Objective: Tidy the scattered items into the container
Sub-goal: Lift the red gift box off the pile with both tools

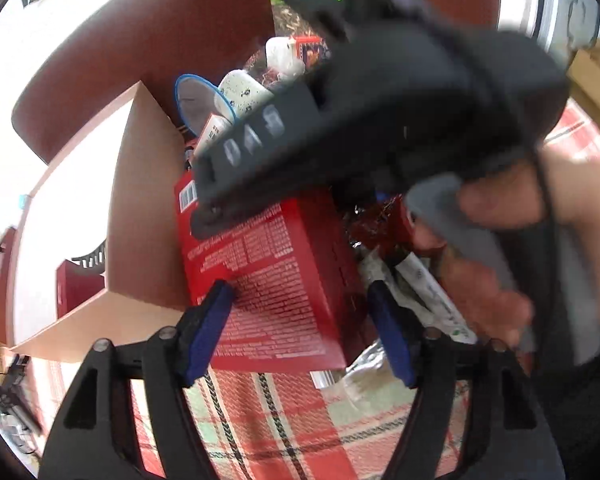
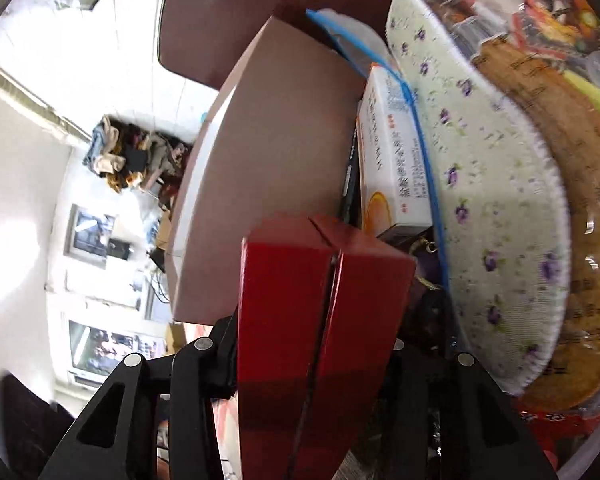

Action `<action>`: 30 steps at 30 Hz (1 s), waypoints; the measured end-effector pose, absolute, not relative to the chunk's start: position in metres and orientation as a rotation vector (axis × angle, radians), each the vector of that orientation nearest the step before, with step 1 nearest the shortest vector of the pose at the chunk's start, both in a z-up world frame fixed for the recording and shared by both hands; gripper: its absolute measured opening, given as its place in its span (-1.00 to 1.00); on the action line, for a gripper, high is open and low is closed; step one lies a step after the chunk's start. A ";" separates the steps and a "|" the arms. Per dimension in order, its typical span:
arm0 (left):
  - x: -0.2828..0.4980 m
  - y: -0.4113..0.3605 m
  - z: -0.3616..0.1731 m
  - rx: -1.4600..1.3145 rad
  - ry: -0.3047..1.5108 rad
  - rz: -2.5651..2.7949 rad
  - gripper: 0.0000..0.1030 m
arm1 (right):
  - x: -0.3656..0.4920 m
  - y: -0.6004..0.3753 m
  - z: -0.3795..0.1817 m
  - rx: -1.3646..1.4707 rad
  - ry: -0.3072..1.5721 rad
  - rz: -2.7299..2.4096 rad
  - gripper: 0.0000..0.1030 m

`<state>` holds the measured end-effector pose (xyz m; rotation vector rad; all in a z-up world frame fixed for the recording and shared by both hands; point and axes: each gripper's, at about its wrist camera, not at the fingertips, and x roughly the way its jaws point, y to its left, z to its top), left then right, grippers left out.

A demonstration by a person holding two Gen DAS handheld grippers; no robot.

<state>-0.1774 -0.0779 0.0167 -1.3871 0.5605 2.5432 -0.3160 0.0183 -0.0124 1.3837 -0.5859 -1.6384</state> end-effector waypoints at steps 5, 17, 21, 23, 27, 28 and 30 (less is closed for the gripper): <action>-0.172 -0.070 0.019 -1.340 0.581 2.601 0.16 | -0.317 0.028 -0.009 1.368 -0.626 -1.631 -0.13; -0.162 -0.038 -0.011 -1.427 0.965 2.604 0.51 | -0.310 0.037 0.002 1.346 -0.643 -1.618 -0.13; -0.163 -0.041 -0.014 -1.398 1.027 2.672 0.18 | -0.311 0.039 -0.003 1.362 -0.660 -1.614 -0.13; -0.164 -0.040 -0.017 -1.391 1.042 2.679 0.16 | -0.312 0.040 -0.005 1.366 -0.662 -1.612 -0.13; -0.165 -0.038 -0.021 -1.384 1.078 2.692 0.14 | -0.313 0.043 -0.010 1.370 -0.690 -1.600 -0.13; -0.165 -0.038 -0.022 -1.377 1.082 2.700 0.14 | -0.313 0.044 -0.011 1.369 -0.695 -1.598 -0.13; -0.163 -0.037 -0.023 -1.373 1.088 2.704 0.14 | -0.313 0.047 -0.012 1.361 -0.705 -1.597 -0.13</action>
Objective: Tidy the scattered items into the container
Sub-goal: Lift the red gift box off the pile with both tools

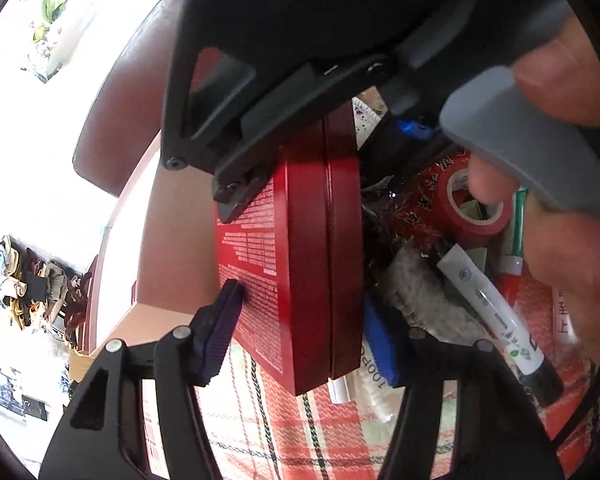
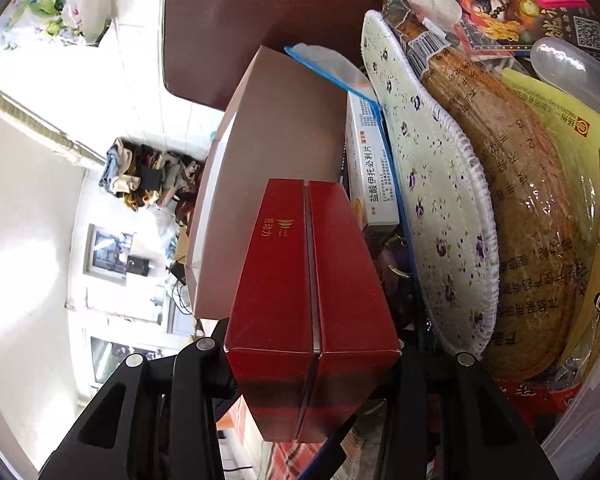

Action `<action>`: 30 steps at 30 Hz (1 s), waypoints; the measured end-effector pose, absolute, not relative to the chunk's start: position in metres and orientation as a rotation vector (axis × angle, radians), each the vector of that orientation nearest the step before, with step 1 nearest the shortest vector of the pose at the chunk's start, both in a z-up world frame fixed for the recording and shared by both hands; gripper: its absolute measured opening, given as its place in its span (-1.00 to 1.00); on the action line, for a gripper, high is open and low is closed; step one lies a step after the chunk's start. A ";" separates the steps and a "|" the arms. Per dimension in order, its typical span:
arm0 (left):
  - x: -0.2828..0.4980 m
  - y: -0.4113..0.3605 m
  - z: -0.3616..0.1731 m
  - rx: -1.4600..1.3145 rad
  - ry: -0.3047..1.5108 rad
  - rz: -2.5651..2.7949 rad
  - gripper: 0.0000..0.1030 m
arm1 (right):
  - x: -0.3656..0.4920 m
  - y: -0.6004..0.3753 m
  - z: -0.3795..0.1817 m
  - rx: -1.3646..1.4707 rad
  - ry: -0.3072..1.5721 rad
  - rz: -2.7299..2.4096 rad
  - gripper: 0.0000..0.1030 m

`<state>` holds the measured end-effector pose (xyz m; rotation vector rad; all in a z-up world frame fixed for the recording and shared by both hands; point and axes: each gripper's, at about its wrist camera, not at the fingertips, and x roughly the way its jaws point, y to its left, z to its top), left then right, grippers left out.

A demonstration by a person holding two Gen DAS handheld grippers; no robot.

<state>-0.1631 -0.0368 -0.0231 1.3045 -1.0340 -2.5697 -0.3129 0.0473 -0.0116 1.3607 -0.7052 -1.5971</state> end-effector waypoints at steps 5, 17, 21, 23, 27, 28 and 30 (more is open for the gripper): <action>-0.156 -0.036 -0.021 1.269 -1.076 -2.577 0.11 | -0.306 0.048 -0.012 1.357 -0.718 -1.607 -0.13; -0.118 -0.022 -0.024 0.971 -1.184 -2.731 0.10 | -0.265 0.073 0.010 1.202 -0.642 -1.796 -0.13; -0.100 -0.021 -0.025 0.866 -1.220 -2.826 0.12 | -0.241 0.074 0.028 1.211 -0.501 -1.939 -0.02; -0.091 -0.022 -0.029 0.824 -1.250 -2.848 0.07 | -0.233 0.074 0.025 1.238 -0.472 -1.932 -0.01; -0.082 -0.025 -0.032 0.802 -1.236 -2.893 0.07 | -0.220 0.075 0.021 1.264 -0.480 -1.919 -0.01; -0.078 -0.026 -0.032 0.779 -1.233 -2.913 0.06 | -0.216 0.075 0.023 1.274 -0.468 -1.916 -0.01; -0.072 -0.027 -0.030 0.745 -1.226 -2.945 0.03 | -0.208 0.074 0.030 1.269 -0.435 -1.945 -0.03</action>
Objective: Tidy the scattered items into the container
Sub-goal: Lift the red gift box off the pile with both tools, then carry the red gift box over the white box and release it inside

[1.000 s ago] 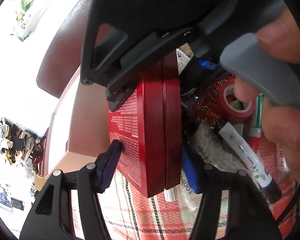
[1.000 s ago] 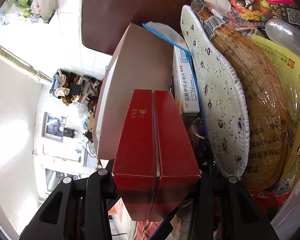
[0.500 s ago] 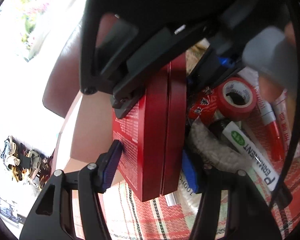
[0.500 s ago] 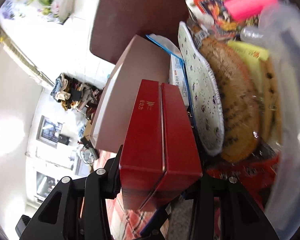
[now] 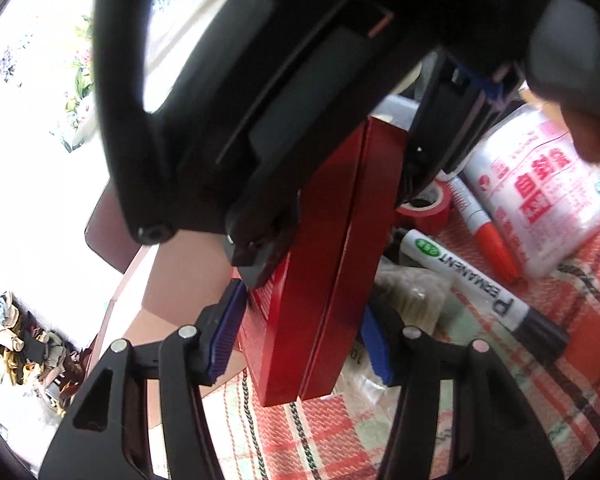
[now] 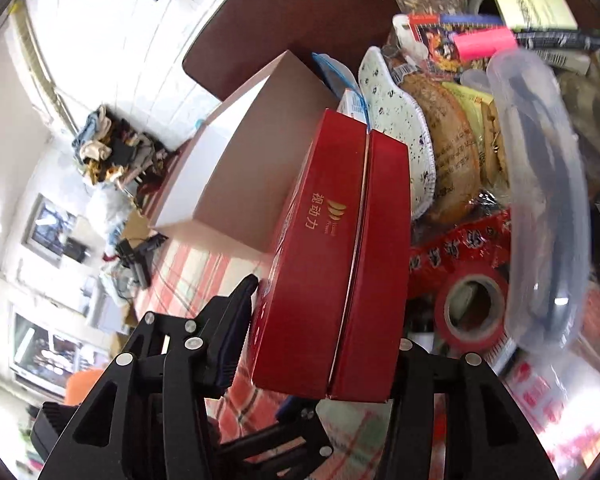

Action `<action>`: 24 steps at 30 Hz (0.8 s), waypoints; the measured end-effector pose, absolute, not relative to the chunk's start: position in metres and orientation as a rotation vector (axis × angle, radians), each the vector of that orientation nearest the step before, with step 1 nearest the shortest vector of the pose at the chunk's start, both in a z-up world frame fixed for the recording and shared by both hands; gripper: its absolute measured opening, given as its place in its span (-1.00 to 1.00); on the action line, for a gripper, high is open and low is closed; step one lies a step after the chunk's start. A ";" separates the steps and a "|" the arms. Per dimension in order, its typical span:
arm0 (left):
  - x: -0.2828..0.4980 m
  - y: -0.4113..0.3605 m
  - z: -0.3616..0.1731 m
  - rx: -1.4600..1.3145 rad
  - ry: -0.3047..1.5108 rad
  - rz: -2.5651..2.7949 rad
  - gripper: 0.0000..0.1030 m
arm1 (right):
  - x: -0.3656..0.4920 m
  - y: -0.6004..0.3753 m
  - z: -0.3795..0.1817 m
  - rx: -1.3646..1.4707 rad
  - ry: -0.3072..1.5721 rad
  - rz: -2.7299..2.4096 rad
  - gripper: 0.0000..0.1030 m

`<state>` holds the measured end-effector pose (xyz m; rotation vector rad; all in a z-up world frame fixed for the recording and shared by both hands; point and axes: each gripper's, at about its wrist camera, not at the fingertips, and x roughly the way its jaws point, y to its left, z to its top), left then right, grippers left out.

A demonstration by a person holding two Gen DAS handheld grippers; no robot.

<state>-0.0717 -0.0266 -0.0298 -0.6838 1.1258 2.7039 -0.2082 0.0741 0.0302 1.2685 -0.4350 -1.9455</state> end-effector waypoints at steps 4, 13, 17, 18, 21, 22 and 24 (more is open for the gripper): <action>-0.064 -0.025 -0.021 -0.645 1.077 2.699 0.02 | -0.194 0.077 0.043 1.261 -0.422 -2.003 -0.04; -0.050 -0.033 0.009 -0.571 0.992 2.738 0.01 | -0.171 0.066 0.085 1.246 -0.358 -2.072 -0.04; -0.053 -0.045 0.029 -0.552 0.944 2.794 0.00 | -0.167 0.049 0.112 1.219 -0.311 -2.082 -0.04; -0.055 -0.049 0.034 -0.547 0.931 2.811 -0.01 | -0.166 0.044 0.119 1.209 -0.299 -2.084 -0.04; -0.062 -0.063 0.052 -0.524 0.891 2.868 -0.01 | -0.167 0.023 0.142 1.175 -0.252 -2.093 -0.04; -0.064 -0.067 0.056 -0.517 0.881 2.882 -0.01 | -0.167 0.016 0.149 1.164 -0.239 -2.093 -0.04; -0.065 -0.075 0.064 -0.501 0.861 2.914 -0.02 | -0.167 0.002 0.163 1.135 -0.214 -2.096 -0.04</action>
